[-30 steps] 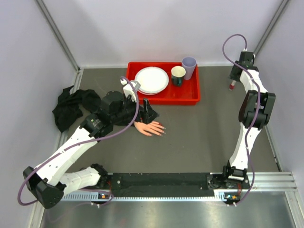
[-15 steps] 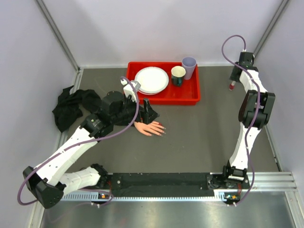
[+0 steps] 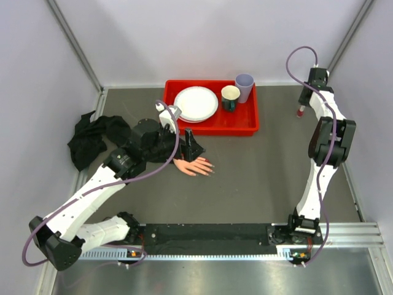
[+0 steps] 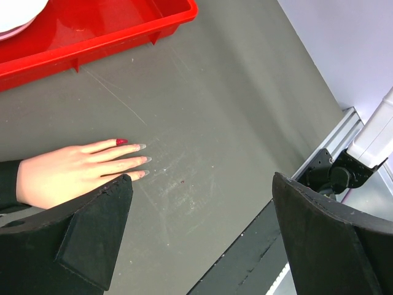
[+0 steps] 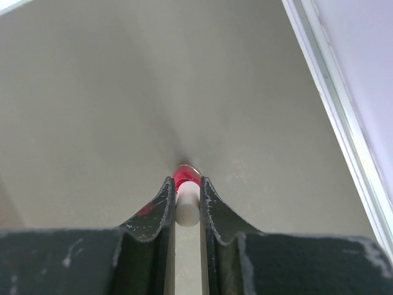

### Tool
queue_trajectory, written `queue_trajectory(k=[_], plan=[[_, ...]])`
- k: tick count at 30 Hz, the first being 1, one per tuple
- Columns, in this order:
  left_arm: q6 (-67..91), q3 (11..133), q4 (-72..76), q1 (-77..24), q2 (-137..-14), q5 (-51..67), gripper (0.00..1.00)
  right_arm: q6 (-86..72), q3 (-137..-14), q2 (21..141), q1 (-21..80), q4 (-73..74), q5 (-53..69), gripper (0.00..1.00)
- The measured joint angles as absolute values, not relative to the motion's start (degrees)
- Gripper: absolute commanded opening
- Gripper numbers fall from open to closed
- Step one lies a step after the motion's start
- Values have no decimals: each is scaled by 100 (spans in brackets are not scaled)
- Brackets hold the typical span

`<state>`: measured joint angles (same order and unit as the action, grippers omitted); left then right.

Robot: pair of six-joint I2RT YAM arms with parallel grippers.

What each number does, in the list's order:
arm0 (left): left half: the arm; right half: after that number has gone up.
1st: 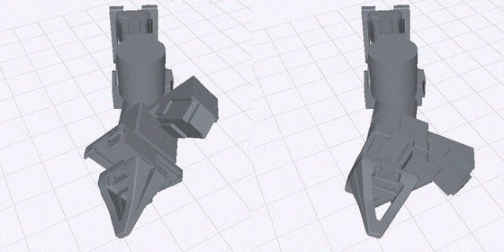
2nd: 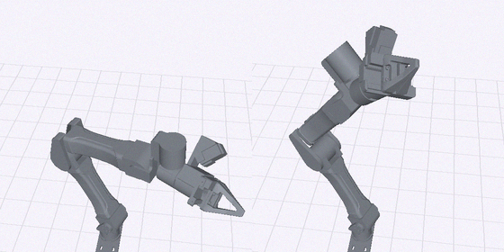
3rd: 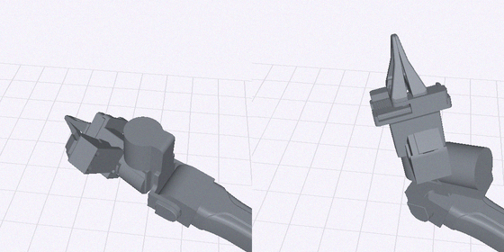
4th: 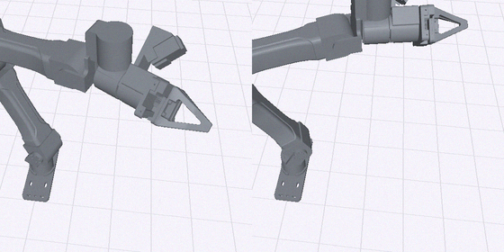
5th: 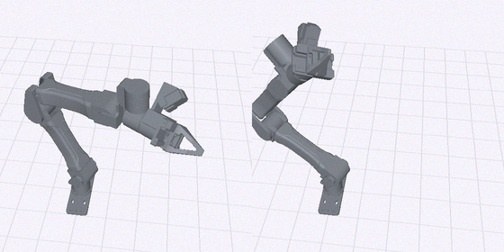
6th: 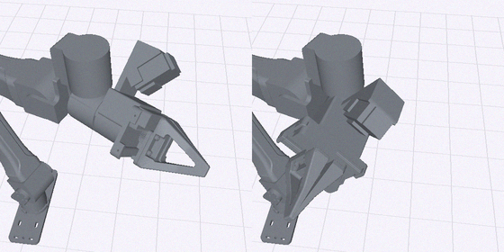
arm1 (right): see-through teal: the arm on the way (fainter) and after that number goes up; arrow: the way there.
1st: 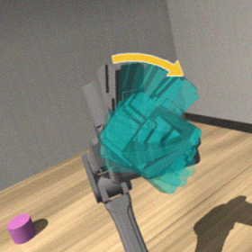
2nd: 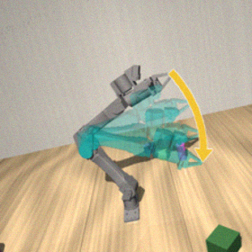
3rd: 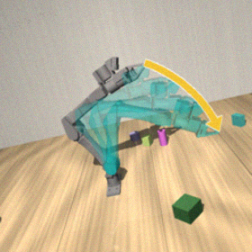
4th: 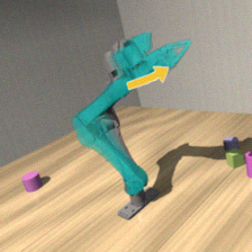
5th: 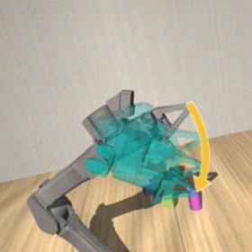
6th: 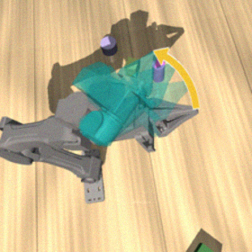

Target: Paint the nails

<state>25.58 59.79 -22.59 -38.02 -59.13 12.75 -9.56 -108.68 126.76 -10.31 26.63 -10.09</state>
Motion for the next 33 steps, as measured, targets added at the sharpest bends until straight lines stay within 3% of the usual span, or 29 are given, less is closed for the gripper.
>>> queue_trajectory(k=[5, 13, 20, 27, 33], plan=[[2563, 5957, -2248, -3806, -5946, 1315, 95, -961, -10101, 12042, -871, 2877, -1278, 0], [2425, 5953, -1673, -3813, -6512, 2032, 93, -1000, -8193, 9325, 141, 3667, -1236, 0], [1734, 5196, -130, -3872, -6571, 3024, 90, -1055, -7537, 7308, 1304, 4346, -134, 0], [596, 4947, 515, -3944, -6510, 3745, 90, -1127, -7913, 7081, 3326, 4866, 1057, 0], [-95, 4541, 930, -3983, -6418, 4195, 82, -1216, -8379, 7061, 4042, 5194, 1422, 0]])
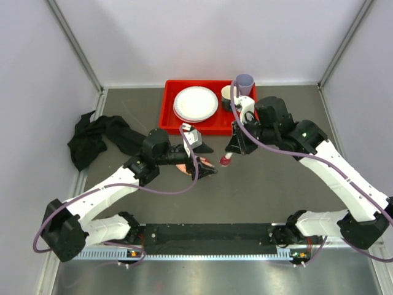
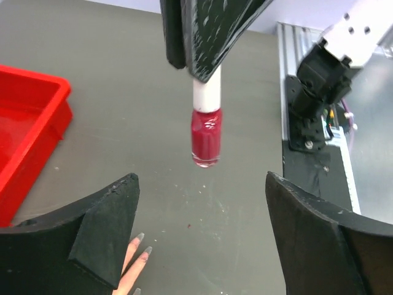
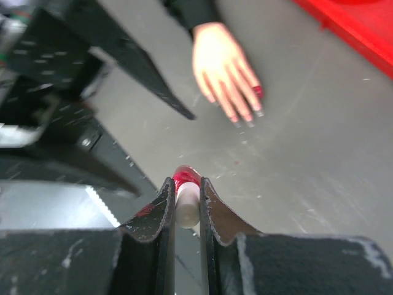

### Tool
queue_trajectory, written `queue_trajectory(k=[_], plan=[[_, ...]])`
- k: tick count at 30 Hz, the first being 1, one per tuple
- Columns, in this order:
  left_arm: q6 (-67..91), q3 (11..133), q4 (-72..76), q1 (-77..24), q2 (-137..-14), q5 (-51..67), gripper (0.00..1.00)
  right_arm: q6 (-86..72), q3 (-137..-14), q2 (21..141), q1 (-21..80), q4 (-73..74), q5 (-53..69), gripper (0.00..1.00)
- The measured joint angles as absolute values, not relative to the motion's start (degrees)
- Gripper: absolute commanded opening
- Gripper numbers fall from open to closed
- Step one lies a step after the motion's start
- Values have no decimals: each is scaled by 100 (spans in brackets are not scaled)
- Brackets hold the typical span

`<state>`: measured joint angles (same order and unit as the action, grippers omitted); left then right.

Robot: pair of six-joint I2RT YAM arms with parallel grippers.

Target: Paint the nails

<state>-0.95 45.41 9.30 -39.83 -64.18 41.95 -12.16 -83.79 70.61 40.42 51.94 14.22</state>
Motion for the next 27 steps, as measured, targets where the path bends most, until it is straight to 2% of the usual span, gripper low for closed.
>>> queue_trajectory(k=[14, 27], plan=[[-99, 4274, 1555, -4023, -6427, 5166, 65, -1568, -8388, 6788, 4434, 5078, 1772, 0], [-32, 4300, 1581, -4036, -6486, 5153, 57, -1739, -8313, 6775, 4615, 4742, 1549, 0]])
